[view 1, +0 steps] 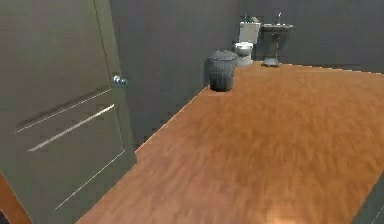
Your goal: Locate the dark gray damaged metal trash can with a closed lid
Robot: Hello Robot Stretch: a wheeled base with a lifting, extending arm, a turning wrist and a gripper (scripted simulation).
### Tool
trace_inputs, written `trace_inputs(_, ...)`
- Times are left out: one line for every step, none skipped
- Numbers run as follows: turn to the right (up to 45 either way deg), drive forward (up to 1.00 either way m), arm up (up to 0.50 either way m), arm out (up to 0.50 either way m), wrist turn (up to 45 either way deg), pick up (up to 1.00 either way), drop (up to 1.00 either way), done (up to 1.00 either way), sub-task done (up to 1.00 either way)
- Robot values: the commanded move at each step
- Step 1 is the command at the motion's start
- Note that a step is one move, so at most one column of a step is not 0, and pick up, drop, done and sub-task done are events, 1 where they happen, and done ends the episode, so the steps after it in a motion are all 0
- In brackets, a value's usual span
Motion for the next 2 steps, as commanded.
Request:
trace_inputs(12.0, 0.0, 0.0, 0.0, 0.0, 0.0, 0.0, 0.0, 0.0)
trace_inputs(0.0, 1.0, 0.0, 0.0, 0.0, 0.0, 0.0, 0.0, 0.0)
